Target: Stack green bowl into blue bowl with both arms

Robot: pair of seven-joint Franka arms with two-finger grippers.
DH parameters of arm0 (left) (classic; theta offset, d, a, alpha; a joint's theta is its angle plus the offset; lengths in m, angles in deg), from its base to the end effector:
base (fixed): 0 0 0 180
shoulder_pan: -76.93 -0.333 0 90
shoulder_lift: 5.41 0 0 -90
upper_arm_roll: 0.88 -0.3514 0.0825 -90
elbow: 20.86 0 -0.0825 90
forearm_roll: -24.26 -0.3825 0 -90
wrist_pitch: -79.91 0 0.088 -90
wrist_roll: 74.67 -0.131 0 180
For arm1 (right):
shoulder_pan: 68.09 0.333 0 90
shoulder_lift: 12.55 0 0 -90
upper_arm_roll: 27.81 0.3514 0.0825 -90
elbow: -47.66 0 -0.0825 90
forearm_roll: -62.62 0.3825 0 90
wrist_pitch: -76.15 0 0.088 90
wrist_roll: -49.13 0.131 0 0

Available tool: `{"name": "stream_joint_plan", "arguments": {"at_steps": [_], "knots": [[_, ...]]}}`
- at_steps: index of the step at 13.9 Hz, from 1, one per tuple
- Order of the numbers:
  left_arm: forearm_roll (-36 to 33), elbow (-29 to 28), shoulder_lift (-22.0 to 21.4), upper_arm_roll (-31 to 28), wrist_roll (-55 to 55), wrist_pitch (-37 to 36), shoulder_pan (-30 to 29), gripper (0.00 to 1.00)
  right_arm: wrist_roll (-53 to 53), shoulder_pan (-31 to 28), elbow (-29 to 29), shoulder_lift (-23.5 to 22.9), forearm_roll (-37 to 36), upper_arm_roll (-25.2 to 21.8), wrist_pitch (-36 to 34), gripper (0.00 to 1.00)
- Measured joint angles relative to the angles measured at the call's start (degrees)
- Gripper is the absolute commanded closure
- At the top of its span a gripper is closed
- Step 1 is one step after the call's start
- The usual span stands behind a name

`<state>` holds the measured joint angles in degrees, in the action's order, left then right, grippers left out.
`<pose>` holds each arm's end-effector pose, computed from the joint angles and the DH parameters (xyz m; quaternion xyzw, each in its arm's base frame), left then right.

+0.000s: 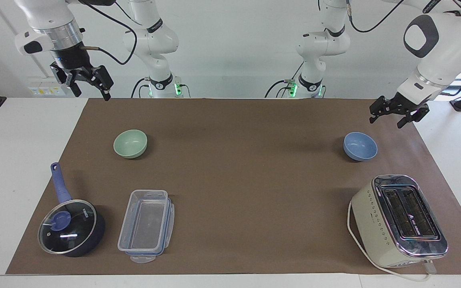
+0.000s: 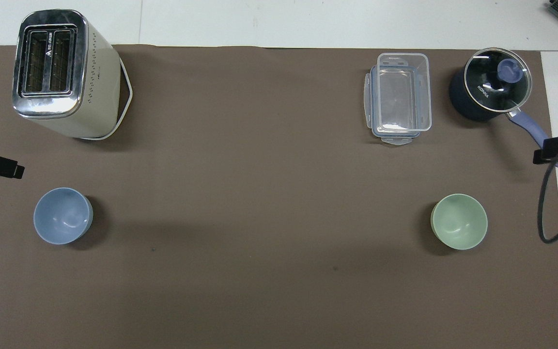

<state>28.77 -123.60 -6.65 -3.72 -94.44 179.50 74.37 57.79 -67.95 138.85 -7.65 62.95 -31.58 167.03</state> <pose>0.5482 0.0430 0.5572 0.9921 -0.1178 -0.0077 0.0419 0.5257 -0.0344 0.6736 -0.9935 0.1069 -0.0397 0.0074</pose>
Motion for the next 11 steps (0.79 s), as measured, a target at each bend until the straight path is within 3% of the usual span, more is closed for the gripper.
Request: {"name": "stream_joint_plan", "arguments": {"at_steps": [4,7,10,11], "knots": [[3.5,-8.0,-0.1,-0.2,-9.8,7.6,-7.5,0.0,-1.2,-0.2,1.4,-0.1,0.0,-0.1,1.3,0.0],[5.0,-12.4,-0.2,-0.3,-12.2,9.7,-9.8,0.0,-4.8,-0.5,4.4,-0.2,0.0,-0.2,4.2,0.0],[6.3,-17.9,-0.2,-0.2,-13.7,14.2,-10.1,0.1,-5.9,-0.5,7.2,-0.4,0.0,-0.4,6.1,0.0],[6.6,-20.4,-0.1,-0.2,-14.5,16.5,-10.6,0.18,-6.5,-0.6,8.5,-0.4,0.0,-0.5,7.1,0.0]]}}
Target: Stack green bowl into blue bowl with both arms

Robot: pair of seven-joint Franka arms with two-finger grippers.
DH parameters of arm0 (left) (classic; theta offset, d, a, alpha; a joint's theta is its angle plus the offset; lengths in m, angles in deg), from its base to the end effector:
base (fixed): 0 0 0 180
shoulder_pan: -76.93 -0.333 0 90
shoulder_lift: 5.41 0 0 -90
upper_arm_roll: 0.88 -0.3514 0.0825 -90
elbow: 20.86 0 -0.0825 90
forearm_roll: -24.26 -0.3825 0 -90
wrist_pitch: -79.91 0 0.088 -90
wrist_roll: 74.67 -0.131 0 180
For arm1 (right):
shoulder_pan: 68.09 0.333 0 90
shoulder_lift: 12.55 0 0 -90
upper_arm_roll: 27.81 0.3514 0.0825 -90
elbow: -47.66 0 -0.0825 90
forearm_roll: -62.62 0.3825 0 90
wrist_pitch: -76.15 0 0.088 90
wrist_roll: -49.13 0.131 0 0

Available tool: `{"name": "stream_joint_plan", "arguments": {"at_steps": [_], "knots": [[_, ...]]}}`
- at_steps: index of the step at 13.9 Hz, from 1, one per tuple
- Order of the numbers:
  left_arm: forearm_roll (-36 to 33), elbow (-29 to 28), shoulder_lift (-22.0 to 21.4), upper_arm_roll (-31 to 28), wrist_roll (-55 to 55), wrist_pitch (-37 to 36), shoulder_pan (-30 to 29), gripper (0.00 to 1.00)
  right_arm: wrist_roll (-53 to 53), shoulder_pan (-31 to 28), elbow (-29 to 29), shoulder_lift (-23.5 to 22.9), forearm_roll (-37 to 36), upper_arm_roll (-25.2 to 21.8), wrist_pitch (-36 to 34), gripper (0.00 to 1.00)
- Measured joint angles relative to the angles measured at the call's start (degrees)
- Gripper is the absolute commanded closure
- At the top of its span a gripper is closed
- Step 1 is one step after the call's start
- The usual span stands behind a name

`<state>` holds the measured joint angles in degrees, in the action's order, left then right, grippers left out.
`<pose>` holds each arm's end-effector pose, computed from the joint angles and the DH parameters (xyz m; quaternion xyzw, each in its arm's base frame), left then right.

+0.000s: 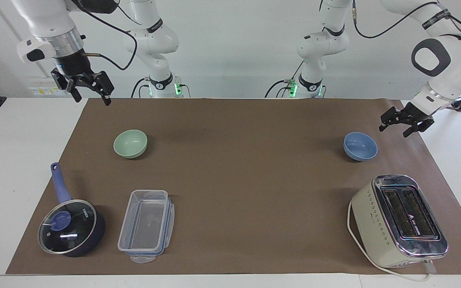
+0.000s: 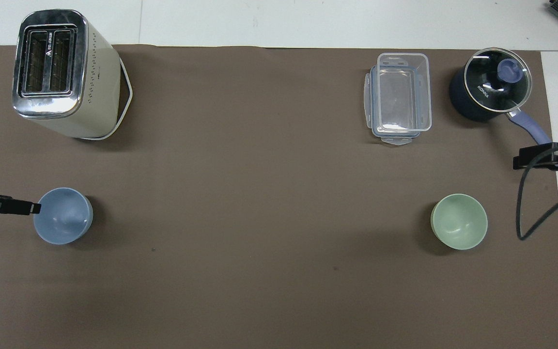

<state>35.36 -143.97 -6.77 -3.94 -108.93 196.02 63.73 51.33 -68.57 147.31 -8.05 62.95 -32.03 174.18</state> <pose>0.5018 0.1306 0.4174 0.9891 -0.1093 -0.0079 0.0980 0.5357 -0.0449 0.6111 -0.9978 0.0604 -0.0251 0.0052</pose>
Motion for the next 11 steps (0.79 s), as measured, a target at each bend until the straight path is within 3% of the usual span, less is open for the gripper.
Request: {"name": "stream_joint_plan", "arguments": {"at_steps": [2,4,9,10,11], "knots": [[0.5,-3.4,0.1,0.0,-1.3,2.5,-1.3,0.39,-2.3,-0.6,2.8,-0.1,0.0,0.0,2.2,0.0],[1.2,-5.3,0.3,0.0,-1.6,3.7,-1.8,0.47,-5.2,-1.5,6.0,-0.3,0.0,-0.1,4.6,0.0],[1.9,-9.1,1.8,0.0,-1.6,9.9,-1.8,0.5,-6.8,-1.6,10.8,-0.4,0.0,-0.1,8.1,0.0],[1.9,-9.2,2.0,0.0,-1.6,10.2,-1.9,0.67,-6.9,-1.6,11.8,-0.4,0.0,-0.1,8.8,0.0],[1.9,-9.2,2.0,0.0,-1.6,10.3,-1.9,1.0,-6.9,-1.6,12.7,-0.4,0.0,-0.1,9.5,0.0]]}}
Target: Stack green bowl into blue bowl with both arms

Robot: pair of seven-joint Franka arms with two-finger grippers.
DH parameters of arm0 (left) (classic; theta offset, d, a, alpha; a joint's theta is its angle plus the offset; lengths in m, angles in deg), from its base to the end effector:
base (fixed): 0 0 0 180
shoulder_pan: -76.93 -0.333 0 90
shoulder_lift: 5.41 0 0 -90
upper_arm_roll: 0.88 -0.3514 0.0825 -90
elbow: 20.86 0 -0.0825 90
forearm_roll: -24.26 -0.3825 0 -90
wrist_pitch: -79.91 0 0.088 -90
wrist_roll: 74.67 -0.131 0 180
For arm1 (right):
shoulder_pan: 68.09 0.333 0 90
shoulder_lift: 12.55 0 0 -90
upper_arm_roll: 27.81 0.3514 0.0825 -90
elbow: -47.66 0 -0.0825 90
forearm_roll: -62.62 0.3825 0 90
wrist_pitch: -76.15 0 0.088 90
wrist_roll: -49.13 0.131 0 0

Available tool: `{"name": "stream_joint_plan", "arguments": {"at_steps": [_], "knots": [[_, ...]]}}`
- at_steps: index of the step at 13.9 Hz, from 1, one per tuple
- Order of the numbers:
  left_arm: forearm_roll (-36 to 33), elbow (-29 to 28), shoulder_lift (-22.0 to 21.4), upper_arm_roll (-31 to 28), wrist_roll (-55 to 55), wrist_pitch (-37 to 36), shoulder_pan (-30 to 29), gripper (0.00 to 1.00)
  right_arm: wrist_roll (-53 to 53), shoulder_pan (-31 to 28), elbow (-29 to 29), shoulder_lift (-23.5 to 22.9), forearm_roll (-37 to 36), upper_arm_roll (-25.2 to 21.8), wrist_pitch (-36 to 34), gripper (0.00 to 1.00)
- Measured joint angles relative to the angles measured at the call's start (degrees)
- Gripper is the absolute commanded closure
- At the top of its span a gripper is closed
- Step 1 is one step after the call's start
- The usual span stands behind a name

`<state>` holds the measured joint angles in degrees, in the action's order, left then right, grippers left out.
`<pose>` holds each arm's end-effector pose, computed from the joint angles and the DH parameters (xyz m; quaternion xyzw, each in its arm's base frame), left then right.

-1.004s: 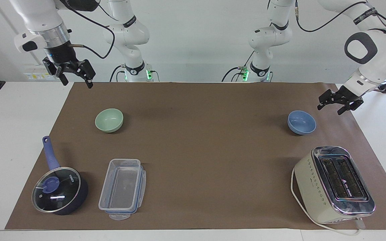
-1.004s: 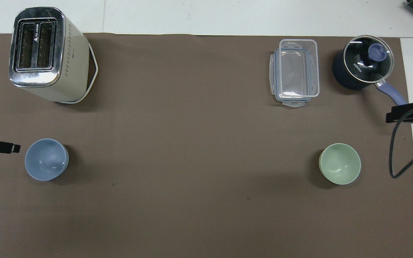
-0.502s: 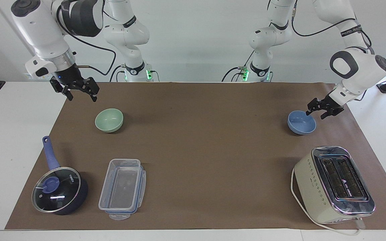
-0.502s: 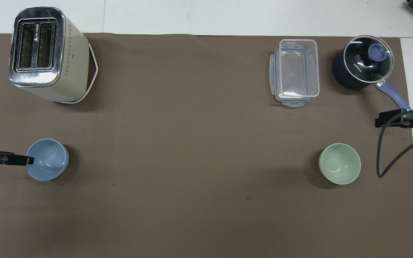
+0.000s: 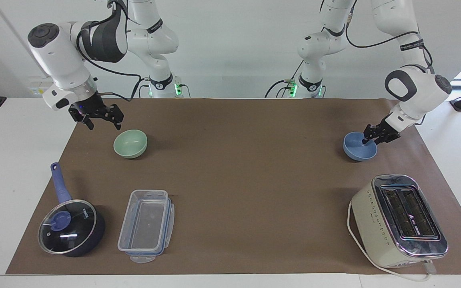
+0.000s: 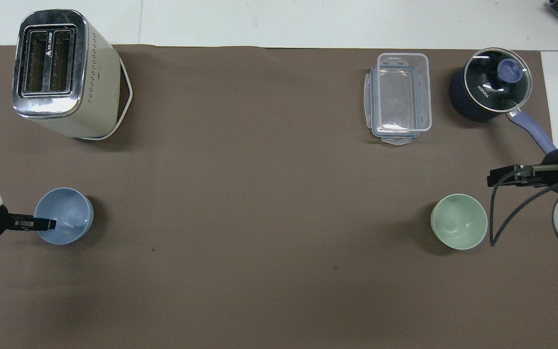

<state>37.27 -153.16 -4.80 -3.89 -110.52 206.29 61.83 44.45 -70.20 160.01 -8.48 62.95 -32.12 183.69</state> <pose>0.4752 0.1428 0.3443 0.9913 -0.0815 -0.0110 0.1032 0.5294 -0.0599 0.5155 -0.9998 0.0160 0.0060 0.0060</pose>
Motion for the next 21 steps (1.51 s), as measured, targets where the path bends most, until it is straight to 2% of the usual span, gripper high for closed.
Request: {"name": "stream_joint_plan", "arguments": {"at_steps": [6,10,12,16,19,21], "knots": [[0.1,0.2,-0.8,0.4,-0.1,-0.1,0.0,1.0,-0.7,0.0,7.0,-0.1,0.0,0.0,7.2,0.0],[0.1,0.3,-6.4,1.6,3.2,-3.4,4.8,1.0,-2.4,-0.6,8.2,-0.1,0.0,0.0,8.4,0.0],[-0.6,0.2,-7.9,1.9,11.5,-4.0,11.5,1.0,-2.4,-0.6,8.3,-0.1,0.0,0.0,8.4,0.0],[-4.0,0.3,-7.8,2.7,34.7,-3.1,27.9,1.0,-2.6,-1.2,10.9,-0.1,0.0,0.0,11.1,0.0],[-4.2,0.4,-4.8,2.8,49.4,3.3,39.0,1.0,-5.7,-2.2,14.5,-0.2,0.0,0.0,14.8,0.0],[-4.2,1.4,-1.6,2.9,54.4,5.7,43.8,1.0,-10.3,-4.6,17.5,-0.4,0.0,0.0,18.4,0.0]]}}
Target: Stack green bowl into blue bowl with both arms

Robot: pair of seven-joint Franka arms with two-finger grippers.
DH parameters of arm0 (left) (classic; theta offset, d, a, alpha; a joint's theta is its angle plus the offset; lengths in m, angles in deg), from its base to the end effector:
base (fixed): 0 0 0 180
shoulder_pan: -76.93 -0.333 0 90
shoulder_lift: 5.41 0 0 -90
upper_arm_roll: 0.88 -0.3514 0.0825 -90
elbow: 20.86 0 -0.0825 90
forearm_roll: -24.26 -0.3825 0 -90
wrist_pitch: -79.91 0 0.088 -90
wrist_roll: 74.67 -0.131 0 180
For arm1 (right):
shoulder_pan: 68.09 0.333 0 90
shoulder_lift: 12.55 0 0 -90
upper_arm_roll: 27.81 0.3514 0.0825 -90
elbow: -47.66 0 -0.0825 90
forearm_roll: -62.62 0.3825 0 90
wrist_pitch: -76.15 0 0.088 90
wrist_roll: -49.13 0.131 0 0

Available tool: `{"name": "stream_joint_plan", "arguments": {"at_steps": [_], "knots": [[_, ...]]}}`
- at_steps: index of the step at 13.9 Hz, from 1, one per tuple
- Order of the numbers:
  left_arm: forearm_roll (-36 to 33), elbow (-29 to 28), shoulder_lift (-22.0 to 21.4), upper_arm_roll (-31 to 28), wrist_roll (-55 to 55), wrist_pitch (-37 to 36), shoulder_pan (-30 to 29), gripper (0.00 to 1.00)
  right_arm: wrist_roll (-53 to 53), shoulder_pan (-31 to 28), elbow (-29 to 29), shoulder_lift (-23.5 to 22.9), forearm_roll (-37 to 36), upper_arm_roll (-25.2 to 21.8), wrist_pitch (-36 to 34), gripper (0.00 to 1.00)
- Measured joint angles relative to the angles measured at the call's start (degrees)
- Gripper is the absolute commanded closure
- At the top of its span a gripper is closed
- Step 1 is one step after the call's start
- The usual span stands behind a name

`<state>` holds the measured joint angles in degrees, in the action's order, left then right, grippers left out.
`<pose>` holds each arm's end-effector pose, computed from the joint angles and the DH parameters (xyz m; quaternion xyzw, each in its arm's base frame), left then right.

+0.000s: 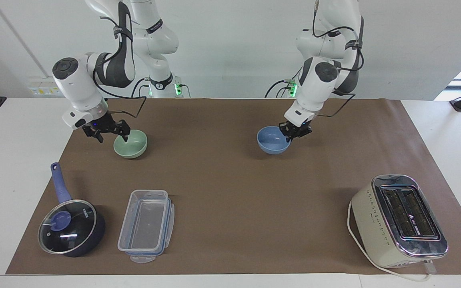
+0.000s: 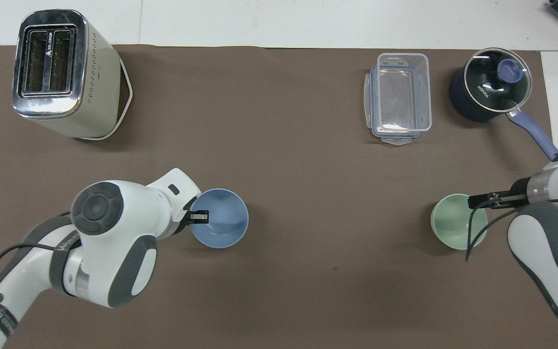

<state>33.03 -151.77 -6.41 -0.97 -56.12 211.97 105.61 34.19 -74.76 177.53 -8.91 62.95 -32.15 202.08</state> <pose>0.4501 -0.2520 0.3764 0.9975 -0.0373 -0.0059 0.0604 0.4954 -0.0963 0.3979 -0.9995 -0.0327 0.0016 0.0052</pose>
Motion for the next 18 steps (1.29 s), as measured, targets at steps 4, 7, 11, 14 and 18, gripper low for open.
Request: {"name": "stream_joint_plan", "arguments": {"at_steps": [4,7,11,14,18], "knots": [[0.0,1.1,3.3,-0.1,1.2,0.3,2.0,1.0,-2.8,-2.2,5.3,-1.2,0.0,0.0,6.4,0.0],[0.0,1.1,3.3,-0.3,1.2,0.3,2.0,1.0,-3.5,-2.1,8.5,-1.5,0.0,0.1,10.1,0.37],[0.7,1.5,3.3,-0.3,1.5,0.3,2.1,1.0,-4.0,-2.1,8.9,-1.9,0.0,0.1,10.4,1.0],[4.5,3.4,3.7,-0.1,2.7,0.3,4.4,1.0,-4.0,-2.5,8.9,-2.0,0.0,0.0,10.4,1.0],[5.1,6.8,7.7,0.0,7.1,0.6,6.8,0.82,-4.2,-2.6,8.6,-1.5,0.4,0.3,10.0,1.0]]}}
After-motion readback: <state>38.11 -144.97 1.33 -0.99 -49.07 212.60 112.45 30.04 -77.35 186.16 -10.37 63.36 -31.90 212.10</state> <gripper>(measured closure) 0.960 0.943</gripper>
